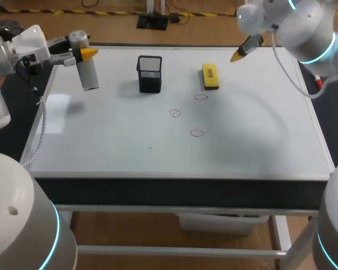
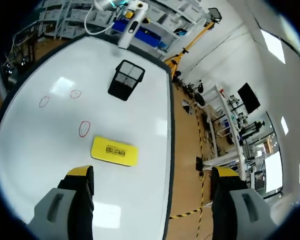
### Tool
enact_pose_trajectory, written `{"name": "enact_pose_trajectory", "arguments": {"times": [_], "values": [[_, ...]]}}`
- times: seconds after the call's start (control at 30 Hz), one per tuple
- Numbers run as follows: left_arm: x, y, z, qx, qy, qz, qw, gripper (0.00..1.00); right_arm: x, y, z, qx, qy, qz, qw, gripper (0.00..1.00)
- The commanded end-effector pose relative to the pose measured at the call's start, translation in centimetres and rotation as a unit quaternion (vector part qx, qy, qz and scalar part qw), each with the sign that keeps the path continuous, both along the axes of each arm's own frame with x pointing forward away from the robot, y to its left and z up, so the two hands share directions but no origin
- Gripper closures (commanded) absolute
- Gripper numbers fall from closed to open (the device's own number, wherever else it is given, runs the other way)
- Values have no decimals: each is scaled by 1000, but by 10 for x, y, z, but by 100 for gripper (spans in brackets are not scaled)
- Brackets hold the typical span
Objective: Pick up the inspection probe, press it on each red-marked spot on the whiteboard one by one, put down the probe, pick up the eraser, and wipe off all the red marks.
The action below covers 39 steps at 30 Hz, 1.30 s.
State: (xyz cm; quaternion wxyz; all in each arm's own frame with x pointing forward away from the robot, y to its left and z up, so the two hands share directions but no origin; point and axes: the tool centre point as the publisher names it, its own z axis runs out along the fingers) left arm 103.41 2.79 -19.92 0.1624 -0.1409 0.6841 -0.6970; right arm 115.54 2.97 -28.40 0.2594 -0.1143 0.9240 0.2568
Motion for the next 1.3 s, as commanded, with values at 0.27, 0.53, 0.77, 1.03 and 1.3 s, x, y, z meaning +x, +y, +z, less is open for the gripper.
{"name": "enact_pose_trajectory", "arguments": {"times": [0.27,0.53,0.77,1.03,1.3], "values": [[0,0,0,-2,-2,0,1000,100,1,1,5,-240,49,170,954,0],[0,0,0,-2,-2,0,1000,100,-6,26,-2,-305,26,234,923,0],[0,0,0,-2,-2,0,1000,100,-20,41,-16,-345,17,331,878,0],[0,0,0,-2,-2,0,1000,100,-26,40,-32,-364,20,421,830,0],[0,0,0,-2,-2,0,1000,100,-27,36,-47,-353,-5,483,801,0]]}}
